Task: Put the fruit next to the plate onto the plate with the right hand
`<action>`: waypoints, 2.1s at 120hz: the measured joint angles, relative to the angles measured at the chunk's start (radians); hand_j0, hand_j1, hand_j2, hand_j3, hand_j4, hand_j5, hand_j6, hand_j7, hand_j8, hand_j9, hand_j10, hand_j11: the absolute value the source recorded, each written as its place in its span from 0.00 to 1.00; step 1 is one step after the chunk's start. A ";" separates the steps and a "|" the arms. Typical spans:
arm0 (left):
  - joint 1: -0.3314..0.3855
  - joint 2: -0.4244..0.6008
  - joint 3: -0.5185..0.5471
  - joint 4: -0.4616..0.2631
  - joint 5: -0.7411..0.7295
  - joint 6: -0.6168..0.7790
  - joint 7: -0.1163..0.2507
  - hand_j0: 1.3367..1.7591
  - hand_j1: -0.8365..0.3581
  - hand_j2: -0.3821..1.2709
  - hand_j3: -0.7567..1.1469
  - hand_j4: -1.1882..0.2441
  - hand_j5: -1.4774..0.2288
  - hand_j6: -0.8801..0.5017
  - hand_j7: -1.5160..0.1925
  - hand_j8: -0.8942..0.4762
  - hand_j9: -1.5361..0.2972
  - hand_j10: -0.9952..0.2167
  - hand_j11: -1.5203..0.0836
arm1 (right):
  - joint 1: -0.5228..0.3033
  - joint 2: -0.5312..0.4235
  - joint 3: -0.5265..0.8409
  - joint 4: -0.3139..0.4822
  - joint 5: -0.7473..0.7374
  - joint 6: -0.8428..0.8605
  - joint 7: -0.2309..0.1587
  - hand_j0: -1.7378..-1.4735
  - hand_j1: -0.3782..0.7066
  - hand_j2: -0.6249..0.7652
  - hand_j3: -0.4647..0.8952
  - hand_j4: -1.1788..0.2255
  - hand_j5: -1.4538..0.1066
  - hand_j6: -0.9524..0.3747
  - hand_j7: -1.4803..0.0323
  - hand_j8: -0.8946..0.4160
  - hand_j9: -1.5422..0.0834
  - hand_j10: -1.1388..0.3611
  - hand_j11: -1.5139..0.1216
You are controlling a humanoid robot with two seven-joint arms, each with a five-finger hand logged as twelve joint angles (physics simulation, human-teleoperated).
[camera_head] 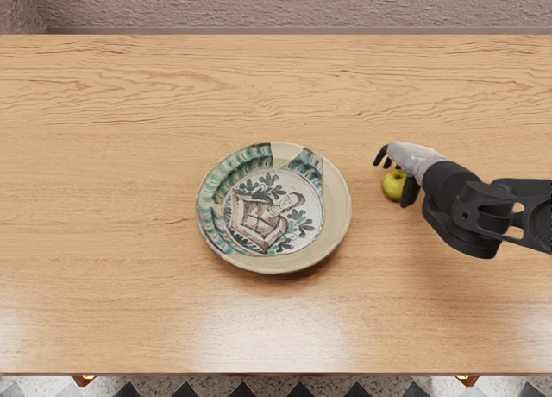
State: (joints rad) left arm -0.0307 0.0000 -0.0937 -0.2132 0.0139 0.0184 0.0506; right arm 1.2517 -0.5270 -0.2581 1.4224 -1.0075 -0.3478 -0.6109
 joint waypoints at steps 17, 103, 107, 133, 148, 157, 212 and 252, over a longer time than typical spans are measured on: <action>0.000 0.000 0.000 0.000 0.000 0.000 0.000 0.76 0.99 0.23 0.40 0.83 0.87 0.64 0.89 0.65 0.84 0.82 0.95 | -0.001 0.005 -0.008 -0.006 0.000 0.000 0.000 0.30 0.48 0.39 0.34 0.55 0.59 0.41 0.63 0.37 0.62 0.49 0.60; 0.000 0.000 0.000 0.000 0.000 0.000 0.000 0.76 0.99 0.23 0.40 0.83 0.87 0.64 0.89 0.65 0.84 0.82 0.95 | -0.004 0.007 0.009 -0.013 0.005 0.005 0.000 0.33 0.61 0.59 0.34 0.33 0.31 0.41 0.35 0.43 0.35 0.37 0.32; 0.000 0.000 0.000 0.000 0.000 0.000 0.000 0.76 0.99 0.23 0.40 0.83 0.87 0.64 0.89 0.65 0.84 0.82 0.95 | -0.003 0.007 0.015 -0.014 0.006 0.006 0.001 0.33 0.60 0.59 0.34 0.33 0.30 0.42 0.35 0.43 0.34 0.37 0.32; 0.000 0.000 0.000 0.000 0.000 0.000 0.000 0.76 0.99 0.23 0.40 0.83 0.87 0.64 0.89 0.65 0.84 0.82 0.95 | 0.050 0.040 0.059 -0.012 0.014 0.013 0.001 0.33 0.59 0.58 0.34 0.32 0.28 0.42 0.33 0.44 0.32 0.37 0.30; 0.000 0.000 0.000 0.000 0.000 0.000 0.000 0.76 0.99 0.23 0.40 0.83 0.87 0.64 0.89 0.65 0.84 0.82 0.95 | 0.071 0.059 0.072 0.003 0.013 0.016 0.001 0.32 0.58 0.56 0.34 0.32 0.27 0.42 0.33 0.44 0.32 0.37 0.29; 0.000 0.000 0.000 0.000 0.000 0.000 0.000 0.76 0.99 0.23 0.40 0.83 0.87 0.64 0.89 0.65 0.84 0.82 0.95 | 0.088 0.063 0.075 0.014 0.012 0.018 0.002 0.32 0.56 0.55 0.34 0.33 0.27 0.41 0.33 0.43 0.31 0.37 0.28; 0.000 0.000 0.000 0.000 0.000 0.000 0.000 0.76 0.99 0.23 0.40 0.83 0.87 0.64 0.89 0.65 0.84 0.82 0.95 | 0.151 0.110 0.076 0.039 0.006 0.026 0.129 0.32 0.55 0.53 0.34 0.32 0.27 0.40 0.33 0.42 0.31 0.36 0.28; 0.000 0.000 0.000 0.000 0.000 0.000 0.000 0.76 0.99 0.23 0.40 0.83 0.87 0.64 0.89 0.65 0.84 0.82 0.95 | 0.131 0.129 0.075 0.124 0.006 0.030 0.164 0.32 0.54 0.53 0.34 0.33 0.27 0.39 0.34 0.40 0.32 0.35 0.28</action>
State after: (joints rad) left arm -0.0307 0.0000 -0.0937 -0.2132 0.0139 0.0184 0.0506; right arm 1.3826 -0.3977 -0.1834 1.5467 -1.0013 -0.3181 -0.4464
